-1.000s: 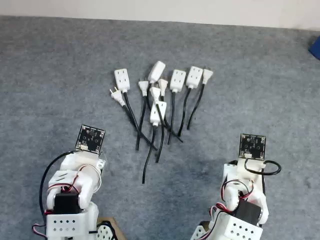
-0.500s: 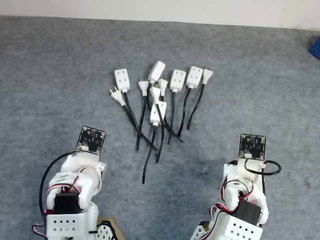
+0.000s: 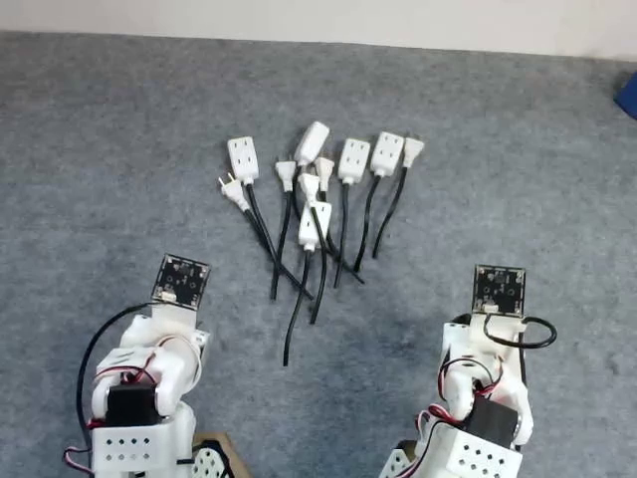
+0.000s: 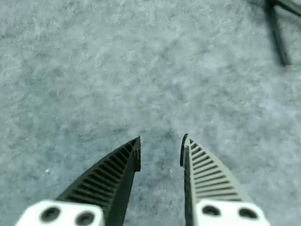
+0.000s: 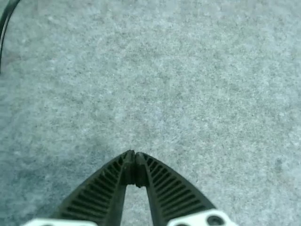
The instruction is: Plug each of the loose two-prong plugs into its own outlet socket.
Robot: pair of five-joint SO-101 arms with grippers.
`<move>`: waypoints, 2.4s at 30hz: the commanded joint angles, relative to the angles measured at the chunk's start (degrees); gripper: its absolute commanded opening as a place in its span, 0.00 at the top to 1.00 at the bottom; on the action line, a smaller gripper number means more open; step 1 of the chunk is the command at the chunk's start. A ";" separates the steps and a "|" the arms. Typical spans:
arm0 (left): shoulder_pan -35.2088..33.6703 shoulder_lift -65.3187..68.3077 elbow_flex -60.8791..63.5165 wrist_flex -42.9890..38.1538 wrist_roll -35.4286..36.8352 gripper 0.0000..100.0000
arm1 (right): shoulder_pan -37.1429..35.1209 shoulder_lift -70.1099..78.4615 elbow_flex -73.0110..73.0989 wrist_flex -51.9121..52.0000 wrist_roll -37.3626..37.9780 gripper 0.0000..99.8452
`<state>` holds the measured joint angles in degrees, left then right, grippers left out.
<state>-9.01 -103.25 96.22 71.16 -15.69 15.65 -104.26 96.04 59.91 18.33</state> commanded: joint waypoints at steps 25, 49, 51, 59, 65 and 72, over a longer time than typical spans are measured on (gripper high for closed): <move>-18.24 -0.31 -21.58 -5.89 -18.46 0.85 | -3.65 -0.75 -24.84 15.69 10.37 0.99; -28.97 -0.31 -23.08 -9.32 -18.20 0.85 | -3.56 -0.84 -25.45 11.12 6.77 0.99; -30.02 -0.31 -22.73 -9.49 -17.49 0.85 | -3.56 -0.66 -25.45 10.95 2.90 0.99; -30.64 0.22 -28.00 -7.74 -4.48 0.85 | -4.00 -0.40 -26.24 11.12 1.58 0.99; -18.77 2.07 -46.64 10.11 -4.66 0.85 | -3.74 0.66 -37.93 11.91 5.27 0.99; -9.27 30.29 -74.59 25.67 -4.75 0.85 | -4.00 20.09 -59.65 22.29 6.77 0.99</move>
<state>-23.69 -91.12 38.90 89.19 -20.88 12.22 -94.24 47.25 78.29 24.57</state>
